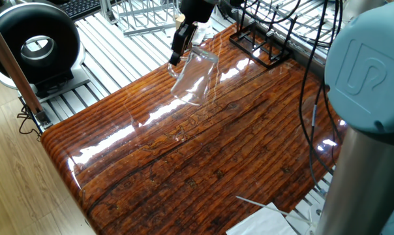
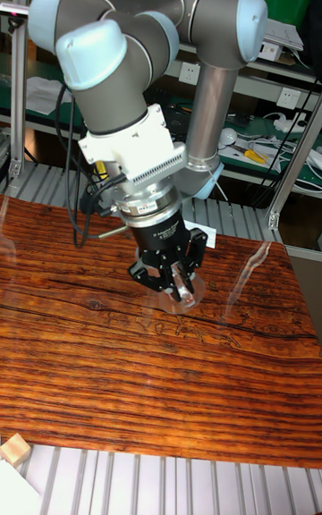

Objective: Take the cup off the cup rack

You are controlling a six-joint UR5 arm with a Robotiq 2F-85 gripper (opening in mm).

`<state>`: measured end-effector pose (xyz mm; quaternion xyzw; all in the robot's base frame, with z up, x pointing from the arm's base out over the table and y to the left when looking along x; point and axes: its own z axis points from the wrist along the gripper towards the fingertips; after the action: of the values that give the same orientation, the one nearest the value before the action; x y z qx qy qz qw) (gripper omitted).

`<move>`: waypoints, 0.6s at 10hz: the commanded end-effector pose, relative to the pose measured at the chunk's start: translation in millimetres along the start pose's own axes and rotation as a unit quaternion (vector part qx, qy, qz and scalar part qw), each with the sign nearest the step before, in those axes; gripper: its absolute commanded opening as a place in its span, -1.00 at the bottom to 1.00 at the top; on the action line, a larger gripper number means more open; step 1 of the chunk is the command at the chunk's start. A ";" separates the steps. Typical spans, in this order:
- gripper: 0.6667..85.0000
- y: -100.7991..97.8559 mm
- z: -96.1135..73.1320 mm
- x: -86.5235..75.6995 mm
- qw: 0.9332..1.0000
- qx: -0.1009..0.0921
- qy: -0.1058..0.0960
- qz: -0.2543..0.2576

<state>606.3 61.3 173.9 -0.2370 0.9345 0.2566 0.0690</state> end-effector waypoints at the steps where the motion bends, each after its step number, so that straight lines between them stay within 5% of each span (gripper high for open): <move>1: -0.99 10.8 7.4 -8.9 0.999 -0.032 -0.022 0.011; 6: -0.99 -10.5 38.6 1.6 1.000 0.012 -0.018 -0.004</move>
<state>607.9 70.2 152.7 -0.2347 0.9328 0.2619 0.0791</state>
